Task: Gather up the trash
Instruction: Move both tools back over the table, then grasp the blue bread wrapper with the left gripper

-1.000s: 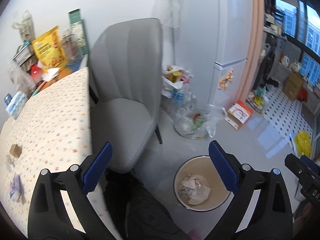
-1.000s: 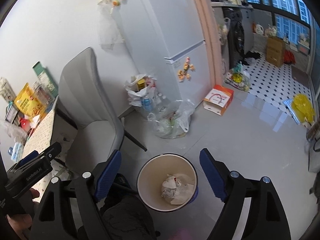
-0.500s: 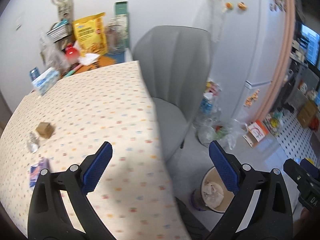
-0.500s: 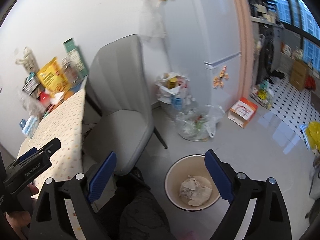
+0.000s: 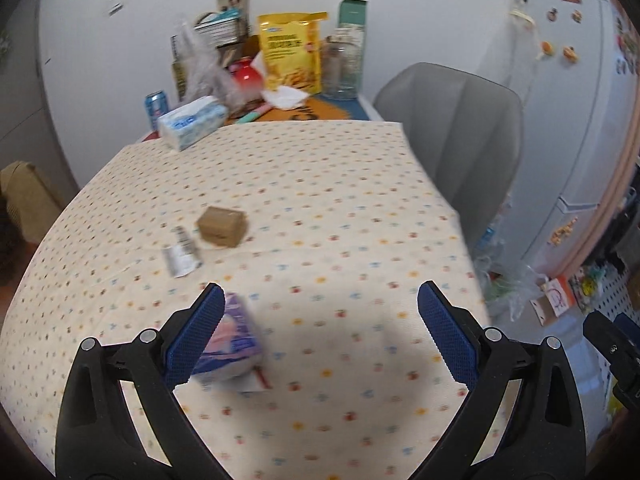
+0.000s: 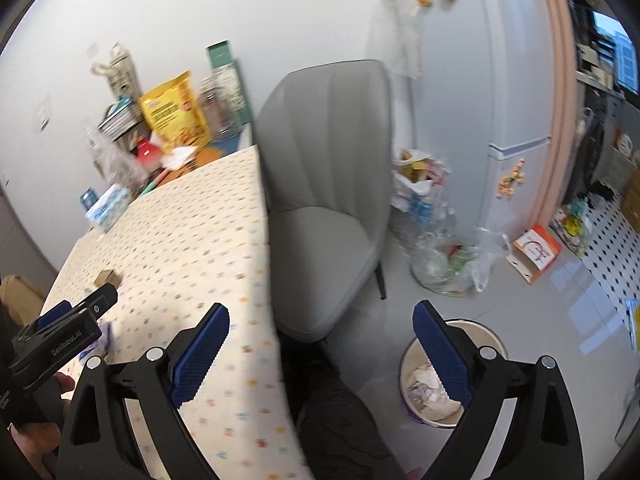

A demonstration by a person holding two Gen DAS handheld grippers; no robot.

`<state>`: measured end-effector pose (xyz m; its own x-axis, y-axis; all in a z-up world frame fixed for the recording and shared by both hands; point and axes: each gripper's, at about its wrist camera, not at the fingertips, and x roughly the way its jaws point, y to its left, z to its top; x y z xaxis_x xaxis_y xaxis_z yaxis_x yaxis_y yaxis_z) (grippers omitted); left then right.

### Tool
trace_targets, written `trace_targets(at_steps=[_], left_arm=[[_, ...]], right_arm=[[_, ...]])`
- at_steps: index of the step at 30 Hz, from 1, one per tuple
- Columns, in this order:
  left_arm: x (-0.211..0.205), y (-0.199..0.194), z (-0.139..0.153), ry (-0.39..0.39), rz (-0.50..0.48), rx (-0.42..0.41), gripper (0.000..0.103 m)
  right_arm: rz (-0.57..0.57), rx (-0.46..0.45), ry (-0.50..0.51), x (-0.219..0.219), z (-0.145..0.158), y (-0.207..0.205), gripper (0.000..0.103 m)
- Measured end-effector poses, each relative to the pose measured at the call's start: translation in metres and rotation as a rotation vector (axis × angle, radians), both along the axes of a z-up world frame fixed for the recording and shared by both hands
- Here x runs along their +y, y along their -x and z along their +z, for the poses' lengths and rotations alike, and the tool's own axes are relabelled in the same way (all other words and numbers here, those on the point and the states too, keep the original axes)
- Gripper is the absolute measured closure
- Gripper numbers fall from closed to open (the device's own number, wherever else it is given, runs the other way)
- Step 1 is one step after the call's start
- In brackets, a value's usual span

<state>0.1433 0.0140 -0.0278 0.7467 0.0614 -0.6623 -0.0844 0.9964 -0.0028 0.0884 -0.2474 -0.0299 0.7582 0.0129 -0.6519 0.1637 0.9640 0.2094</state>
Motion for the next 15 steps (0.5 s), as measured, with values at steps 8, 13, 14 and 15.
trace_targets(at_steps=[8,13,14,15], left_arm=[[0.056,0.006,-0.016,0.028,0.08,0.034,0.007],[0.082,0.009,-0.026,0.05,0.111,0.054,0.007],[0.085,0.01,-0.028,0.054,0.114,0.056,0.007],[0.089,0.01,-0.03,0.057,0.118,0.061,0.007]], right_arm=[[0.094,0.016,0.039,0.063,-0.002,-0.012,0.012],[0.132,0.034,0.058,0.091,-0.008,-0.015,0.012],[0.139,0.038,0.06,0.096,-0.009,-0.016,0.012],[0.146,0.041,0.062,0.1,-0.01,-0.016,0.012]])
